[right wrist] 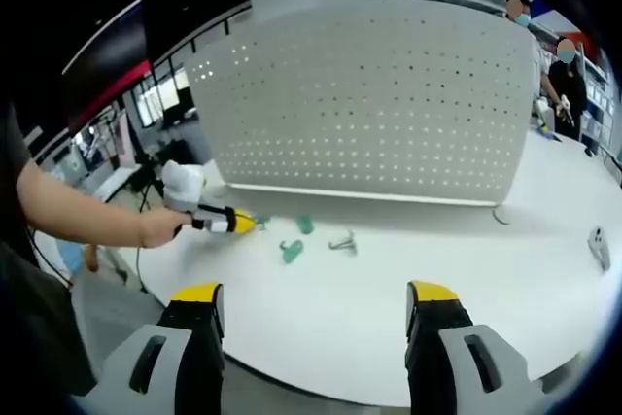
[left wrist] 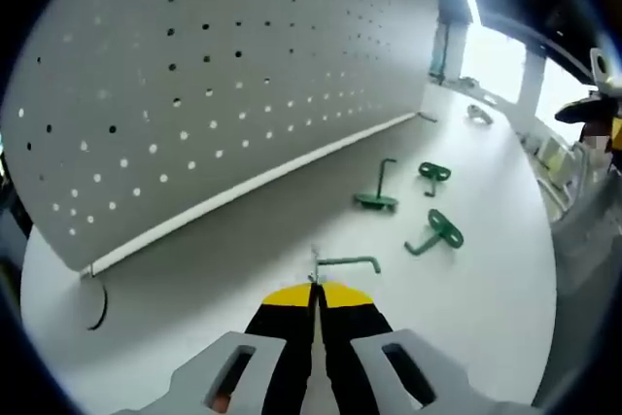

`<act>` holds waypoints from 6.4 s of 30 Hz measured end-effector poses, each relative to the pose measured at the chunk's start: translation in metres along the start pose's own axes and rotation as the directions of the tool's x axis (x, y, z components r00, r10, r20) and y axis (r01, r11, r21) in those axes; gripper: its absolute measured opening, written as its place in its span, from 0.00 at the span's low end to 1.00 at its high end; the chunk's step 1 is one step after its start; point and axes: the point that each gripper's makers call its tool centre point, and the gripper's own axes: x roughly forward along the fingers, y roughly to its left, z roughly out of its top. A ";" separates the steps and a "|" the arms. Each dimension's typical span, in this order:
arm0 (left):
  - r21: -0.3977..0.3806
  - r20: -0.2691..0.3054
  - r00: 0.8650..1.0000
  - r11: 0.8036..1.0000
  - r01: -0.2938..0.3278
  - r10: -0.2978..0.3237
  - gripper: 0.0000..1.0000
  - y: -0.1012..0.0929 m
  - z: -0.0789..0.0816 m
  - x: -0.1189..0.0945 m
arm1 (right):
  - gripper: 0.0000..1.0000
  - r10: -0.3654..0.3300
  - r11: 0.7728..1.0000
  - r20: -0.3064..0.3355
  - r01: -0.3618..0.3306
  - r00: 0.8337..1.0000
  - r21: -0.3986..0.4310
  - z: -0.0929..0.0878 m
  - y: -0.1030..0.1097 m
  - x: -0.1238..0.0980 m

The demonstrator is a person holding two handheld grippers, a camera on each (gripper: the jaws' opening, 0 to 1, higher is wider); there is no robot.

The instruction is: Insert the hook assembly into the mounting plate slot until the hook locks in place.

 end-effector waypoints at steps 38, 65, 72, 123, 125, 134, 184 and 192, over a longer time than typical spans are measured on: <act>-0.098 0.051 0.990 0.986 0.138 -0.133 0.01 -0.006 0.081 -0.069 | 0.74 0.052 0.999 0.048 -0.052 0.997 -0.012 0.024 0.018 0.007; -0.137 0.000 0.961 0.952 0.274 -0.276 0.01 -0.065 0.115 -0.132 | 0.63 0.245 0.963 0.085 -0.232 0.966 -0.134 0.056 0.093 0.020; -0.147 -0.109 0.925 0.926 0.347 -0.364 0.01 -0.096 0.105 -0.146 | 0.59 0.319 0.930 0.083 -0.295 0.944 -0.221 0.072 0.125 0.028; -0.405 -0.203 0.822 0.810 0.425 -0.533 0.01 -0.139 0.086 -0.165 | 0.01 0.343 0.747 -0.045 -0.302 0.938 -0.592 0.050 0.160 0.032; -0.419 -0.192 0.818 0.799 0.431 -0.543 0.01 -0.140 0.086 -0.166 | 0.01 0.337 0.738 -0.037 -0.289 0.941 -0.610 0.051 0.160 0.031; -0.435 -0.167 0.825 0.791 0.431 -0.541 0.01 -0.140 0.088 -0.168 | 0.00 0.327 0.755 -0.043 -0.288 0.944 -0.589 0.054 0.158 0.031; -0.167 0.251 0.906 0.907 0.387 -0.340 0.07 -0.139 0.146 -0.163 | 0.00 0.312 0.906 0.358 -0.389 0.880 0.167 0.124 0.131 0.008; -0.118 0.284 0.899 0.919 0.377 -0.332 0.05 -0.142 0.151 -0.167 | 0.00 0.307 0.920 0.358 -0.372 0.882 0.128 0.128 0.135 0.004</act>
